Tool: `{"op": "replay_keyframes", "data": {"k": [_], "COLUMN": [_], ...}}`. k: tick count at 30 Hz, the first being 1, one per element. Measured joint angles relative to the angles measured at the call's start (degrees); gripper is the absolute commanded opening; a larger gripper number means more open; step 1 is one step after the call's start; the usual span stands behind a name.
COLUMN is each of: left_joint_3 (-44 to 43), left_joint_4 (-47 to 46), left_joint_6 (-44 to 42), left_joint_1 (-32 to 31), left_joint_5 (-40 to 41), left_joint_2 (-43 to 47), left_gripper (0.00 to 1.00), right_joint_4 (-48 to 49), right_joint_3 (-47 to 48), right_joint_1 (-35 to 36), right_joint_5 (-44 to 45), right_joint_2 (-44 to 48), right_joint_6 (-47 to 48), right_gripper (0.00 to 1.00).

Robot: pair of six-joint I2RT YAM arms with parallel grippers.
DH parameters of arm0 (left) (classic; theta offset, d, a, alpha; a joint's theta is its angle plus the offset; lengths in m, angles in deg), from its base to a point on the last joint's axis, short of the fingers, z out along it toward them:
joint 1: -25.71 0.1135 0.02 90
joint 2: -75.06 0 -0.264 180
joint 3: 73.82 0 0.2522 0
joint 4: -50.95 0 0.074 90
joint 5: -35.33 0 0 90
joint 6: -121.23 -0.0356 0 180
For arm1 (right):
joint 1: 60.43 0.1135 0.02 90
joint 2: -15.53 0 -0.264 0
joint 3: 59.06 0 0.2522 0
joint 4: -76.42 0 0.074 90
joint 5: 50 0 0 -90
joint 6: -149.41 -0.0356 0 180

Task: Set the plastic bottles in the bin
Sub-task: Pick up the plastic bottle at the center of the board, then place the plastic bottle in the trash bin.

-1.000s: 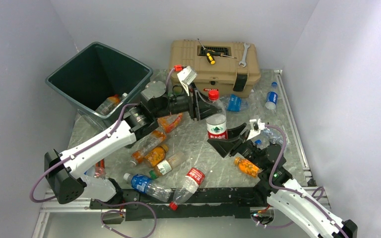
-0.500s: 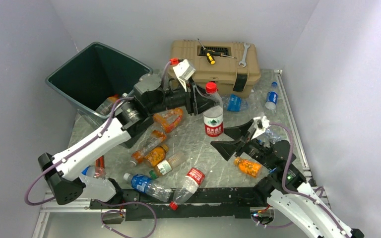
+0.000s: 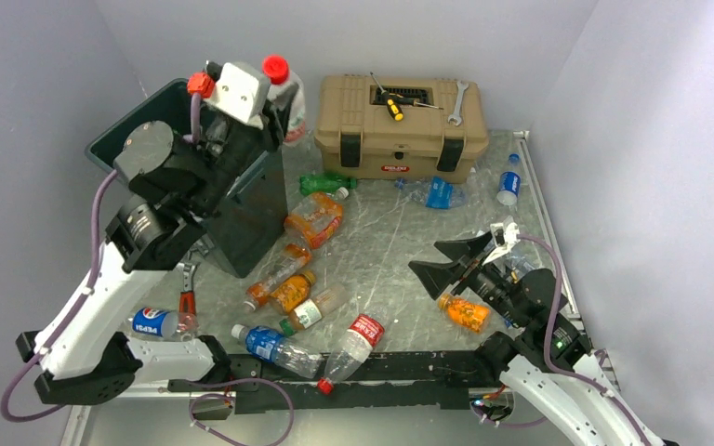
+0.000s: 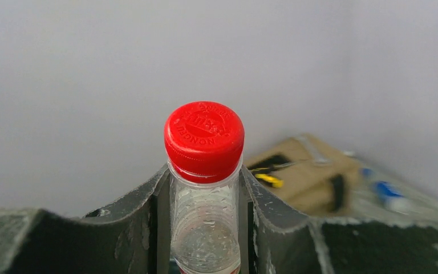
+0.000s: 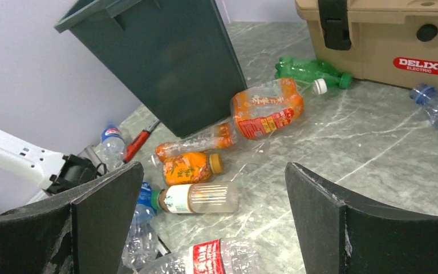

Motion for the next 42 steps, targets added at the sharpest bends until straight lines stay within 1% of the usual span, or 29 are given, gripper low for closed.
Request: {"op": "replay_keyframes", "data": {"k": [1,4,7,11,15,18,22,26,31,32,36,39,40,42], "left_joint_3": [-1.9,-5.7,-6.4,-8.3,-10.0,-7.2,-1.5,4.3,7.6,8.1,10.1,10.7,10.7,10.8], "left_joint_4": [-0.1,-0.6,0.2,5.3,11.4,14.2,16.3,17.2,17.7,17.6,17.6,17.7,17.8,17.7], "left_joint_6": [-3.3,-8.6,-9.4,-6.1,0.5,5.4,11.4,15.6,18.8,19.2,20.2,20.3,20.4,20.4], "left_joint_1": [0.3,2.7,7.7,16.9,25.9,30.8,34.2,35.6,36.4,36.6,37.0,37.3,37.3,37.4], "left_joint_5": [3.9,11.2,13.8,14.9,12.9,11.0,6.9,3.3,0.2,-0.4,-1.0,-1.1,-1.2,-1.6], "left_joint_2": [-1.2,-4.8,-8.0,-11.4,-13.7,-13.8,-13.8,-13.8,-13.8,-13.7,-13.0,-12.1,-11.7,-10.8], "left_gripper": [0.00,0.00,0.00,0.00,0.00,0.00,0.00,0.00,0.01,0.04,0.31,0.48,0.56,0.76], "right_joint_4": [-0.2,-0.3,-0.4,-0.4,-0.1,-0.1,-0.1,-0.1,-0.1,-0.1,-0.1,-0.2,-0.2,-0.2], "right_joint_3": [0.0,0.0,-0.1,-0.6,-1.9,-2.9,-3.5,-3.5,-3.5,-3.5,-3.5,-3.5,-3.5,-3.5], "right_joint_1": [0.0,0.0,0.0,0.0,0.0,0.0,0.0,0.0,0.0,0.0,0.0,0.0,0.0,0.0], "right_joint_5": [0.4,0.8,0.8,0.8,0.8,0.5,0.4,0.4,0.4,0.4,0.4,0.4,0.4,0.4], "right_joint_2": [-0.2,-1.4,-2.3,-2.4,-2.4,-2.9,-3.2,-3.2,-3.2,-3.3,-3.8,-4.5,-4.7,-4.8], "right_joint_6": [0.0,0.0,0.0,-0.2,-0.3,-0.6,-0.7,-0.7,-1.1,-1.2,-1.6,-1.7,-1.7,-1.7], "right_gripper": [1.00,1.00,1.00,1.00,1.00,1.00,1.00,1.00,1.00,1.00,1.00,1.00,1.00,1.00]}}
